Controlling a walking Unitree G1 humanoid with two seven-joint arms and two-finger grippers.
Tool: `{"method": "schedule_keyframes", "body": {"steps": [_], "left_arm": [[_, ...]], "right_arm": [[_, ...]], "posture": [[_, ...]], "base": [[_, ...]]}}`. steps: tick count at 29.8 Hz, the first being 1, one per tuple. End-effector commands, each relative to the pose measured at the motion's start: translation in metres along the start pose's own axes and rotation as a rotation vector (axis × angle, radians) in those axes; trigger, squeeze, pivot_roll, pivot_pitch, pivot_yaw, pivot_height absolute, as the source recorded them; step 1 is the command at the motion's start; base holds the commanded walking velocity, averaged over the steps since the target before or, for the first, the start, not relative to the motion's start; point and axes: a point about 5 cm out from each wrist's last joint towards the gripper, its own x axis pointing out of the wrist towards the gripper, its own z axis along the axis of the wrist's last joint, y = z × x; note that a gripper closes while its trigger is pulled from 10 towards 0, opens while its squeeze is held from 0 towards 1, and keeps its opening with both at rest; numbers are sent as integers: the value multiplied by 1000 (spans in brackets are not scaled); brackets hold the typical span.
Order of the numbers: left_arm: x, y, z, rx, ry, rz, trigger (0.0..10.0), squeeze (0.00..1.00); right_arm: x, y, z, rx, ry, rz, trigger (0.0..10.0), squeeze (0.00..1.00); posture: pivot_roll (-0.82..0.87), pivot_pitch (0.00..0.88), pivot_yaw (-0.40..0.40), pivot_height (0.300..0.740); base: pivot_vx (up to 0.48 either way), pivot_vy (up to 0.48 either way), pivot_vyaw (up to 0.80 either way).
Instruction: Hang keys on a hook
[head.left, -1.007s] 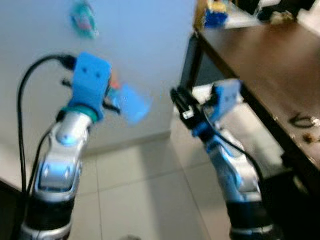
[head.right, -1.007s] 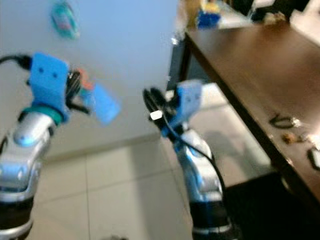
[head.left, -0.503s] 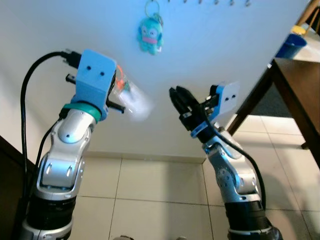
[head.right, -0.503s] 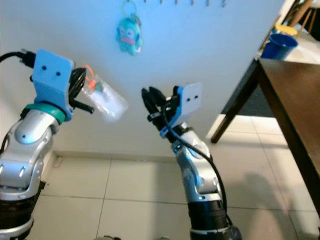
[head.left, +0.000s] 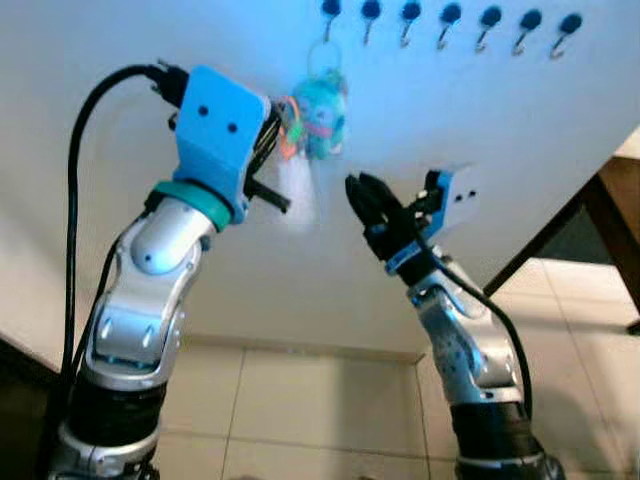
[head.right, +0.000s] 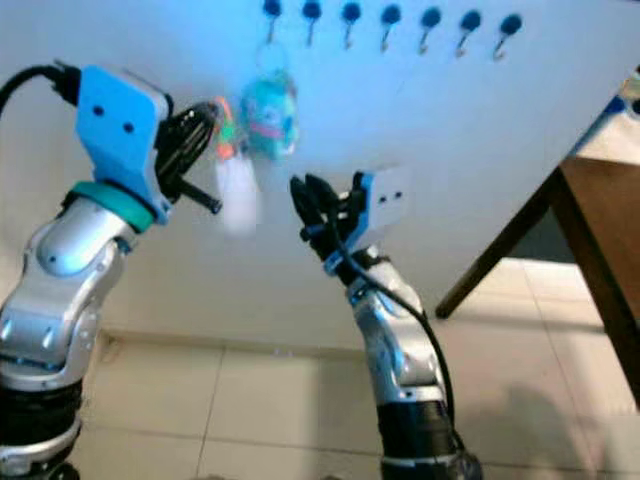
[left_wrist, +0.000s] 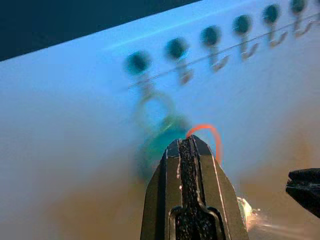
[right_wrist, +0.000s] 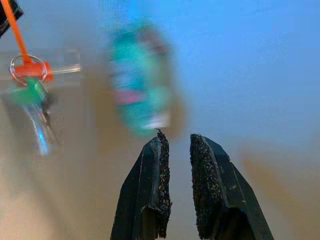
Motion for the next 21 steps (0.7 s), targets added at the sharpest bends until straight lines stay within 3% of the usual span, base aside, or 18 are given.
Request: {"method": "schedule_keyframes", "body": {"steps": [1, 8, 21], "left_arm": [[3, -7, 5, -23, -33, -45, 10000, 0], [3, -8, 11, -52, -61, -53, 10000, 0], [-2, -4, 10, -34, -78, -46, 10000, 0]], "right_arm": [[-5, -7, -3, 9, 15, -31, 10000, 0], [-4, -7, -3, -1, 15, -29, 10000, 0], [-5, -5, -5, -9, 22, 4, 10000, 0]], "posture": [[110, 0, 78, 740], [109, 0, 79, 740], [106, 0, 75, 740]], "base": [[458, 0, -694], [430, 0, -197], [0, 0, 0]]}}
